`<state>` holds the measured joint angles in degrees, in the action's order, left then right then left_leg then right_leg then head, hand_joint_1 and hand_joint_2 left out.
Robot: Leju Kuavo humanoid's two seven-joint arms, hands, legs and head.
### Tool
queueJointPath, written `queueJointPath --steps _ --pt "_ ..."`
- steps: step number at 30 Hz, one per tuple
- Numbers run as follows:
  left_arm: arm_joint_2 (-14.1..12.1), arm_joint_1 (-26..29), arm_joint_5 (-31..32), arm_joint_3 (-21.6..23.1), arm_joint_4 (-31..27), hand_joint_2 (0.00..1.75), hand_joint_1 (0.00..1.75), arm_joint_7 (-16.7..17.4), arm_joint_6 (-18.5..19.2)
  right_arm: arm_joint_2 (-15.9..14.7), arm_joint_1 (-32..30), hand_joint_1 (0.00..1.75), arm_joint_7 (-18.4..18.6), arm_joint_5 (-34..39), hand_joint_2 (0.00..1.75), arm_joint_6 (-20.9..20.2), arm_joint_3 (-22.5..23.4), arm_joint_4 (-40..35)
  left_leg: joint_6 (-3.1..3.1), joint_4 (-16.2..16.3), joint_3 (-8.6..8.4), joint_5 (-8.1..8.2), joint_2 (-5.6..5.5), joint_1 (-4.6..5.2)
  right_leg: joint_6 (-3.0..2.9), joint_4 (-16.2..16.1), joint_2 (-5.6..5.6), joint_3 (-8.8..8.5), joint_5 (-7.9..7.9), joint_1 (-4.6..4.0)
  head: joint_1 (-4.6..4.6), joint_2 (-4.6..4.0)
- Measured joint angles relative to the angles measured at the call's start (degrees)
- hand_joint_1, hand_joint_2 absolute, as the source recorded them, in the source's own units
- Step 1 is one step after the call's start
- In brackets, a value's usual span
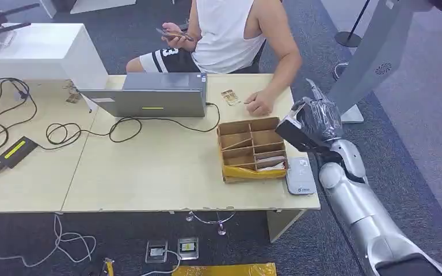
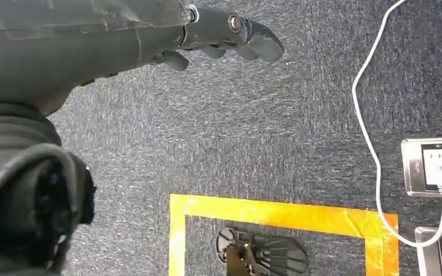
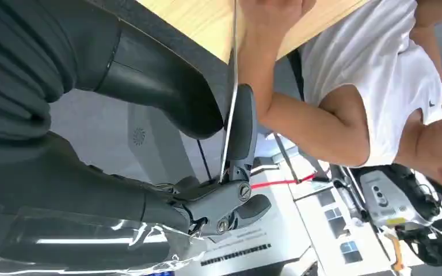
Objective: Pass the card to the sensor for recognition and then transmit it.
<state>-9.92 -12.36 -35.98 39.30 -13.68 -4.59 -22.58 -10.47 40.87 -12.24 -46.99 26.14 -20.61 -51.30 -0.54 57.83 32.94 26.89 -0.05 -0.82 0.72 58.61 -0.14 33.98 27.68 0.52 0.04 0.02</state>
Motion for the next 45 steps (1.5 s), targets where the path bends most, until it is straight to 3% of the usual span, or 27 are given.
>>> queueJointPath --steps 5,9,18,28,37,38,39,40,41,45 --pt "0.1 -0.7 0.8 0.2 0.0 0.00 0.00 0.6 0.6 0.0 2.8 1.75 -1.6 -0.4 1.75 -0.6 0.1 1.7 0.00 0.0 0.01 0.00 0.00 0.00 0.00 0.0 0.00 0.00 0.00 0.00 0.00 0.00" --pt "0.0 -1.7 2.4 1.1 0.0 0.00 0.00 1.9 1.8 0.1 8.6 1.75 -3.0 -1.8 1.75 -1.2 0.3 6.7 0.01 0.0 0.01 -0.02 0.00 0.00 0.01 0.0 -0.03 -0.01 -0.02 0.00 0.00 0.00" --pt "0.0 -3.0 3.2 2.4 0.0 0.00 0.00 3.4 2.4 2.2 18.6 1.75 -2.3 -6.6 1.75 -3.3 -0.7 17.6 0.01 0.0 0.04 -0.02 -0.02 0.00 0.00 0.0 -0.02 0.01 -0.01 -0.01 0.00 0.00" --pt "0.0 -3.0 3.2 2.8 0.0 0.00 0.00 3.6 2.6 5.2 19.8 1.75 -0.6 -6.9 1.75 -3.1 -1.4 24.0 0.00 0.0 0.05 -0.02 -0.02 -0.01 0.00 0.0 -0.04 0.02 -0.01 -0.01 0.00 0.00" --pt "-0.5 -2.9 3.6 2.9 0.0 0.00 0.00 4.0 3.1 5.9 19.5 1.75 0.1 -7.0 1.75 -3.1 -2.1 26.8 0.00 0.0 0.05 -0.02 -0.02 0.00 0.00 0.0 -0.03 0.02 -0.01 0.00 0.02 -0.02" --pt "-0.5 -2.9 3.6 2.9 0.0 0.00 0.00 4.0 3.1 5.9 19.5 1.68 0.1 -7.0 1.75 -3.1 -2.1 27.0 0.00 0.0 0.05 -0.02 -0.02 0.00 0.00 0.0 -0.03 0.03 -0.01 0.00 0.00 0.00" --pt "-0.5 -2.9 3.6 2.9 0.0 0.00 0.00 4.0 3.1 5.9 19.5 0.40 0.1 -7.0 1.75 -3.1 -2.1 27.1 0.00 0.0 0.06 -0.02 -0.02 0.00 0.00 0.0 -0.03 0.03 -0.01 0.00 0.02 0.00" --pt "-0.5 -2.9 3.6 2.9 0.0 0.00 0.00 4.1 3.1 6.0 19.5 0.14 0.1 -7.0 1.75 -3.1 -2.1 27.3 0.00 0.0 0.06 -0.02 -0.02 0.00 0.00 0.0 -0.03 0.03 -0.01 0.00 0.00 0.00" --pt "-0.6 -2.9 3.5 2.9 0.0 0.00 0.00 4.1 3.1 6.0 19.5 0.00 0.1 -7.0 1.75 -3.1 -2.1 27.4 0.00 0.0 0.05 -0.02 -0.02 0.00 0.00 0.0 -0.03 0.03 -0.01 -0.01 0.00 0.00" --pt "-0.6 -2.8 3.4 2.9 0.0 0.00 0.00 4.1 3.1 6.0 19.5 0.00 0.0 -6.1 1.75 -2.4 -2.2 28.0 0.00 0.0 0.05 -0.02 -0.02 0.00 0.00 0.0 -0.03 0.03 -0.01 -0.01 0.02 0.00"
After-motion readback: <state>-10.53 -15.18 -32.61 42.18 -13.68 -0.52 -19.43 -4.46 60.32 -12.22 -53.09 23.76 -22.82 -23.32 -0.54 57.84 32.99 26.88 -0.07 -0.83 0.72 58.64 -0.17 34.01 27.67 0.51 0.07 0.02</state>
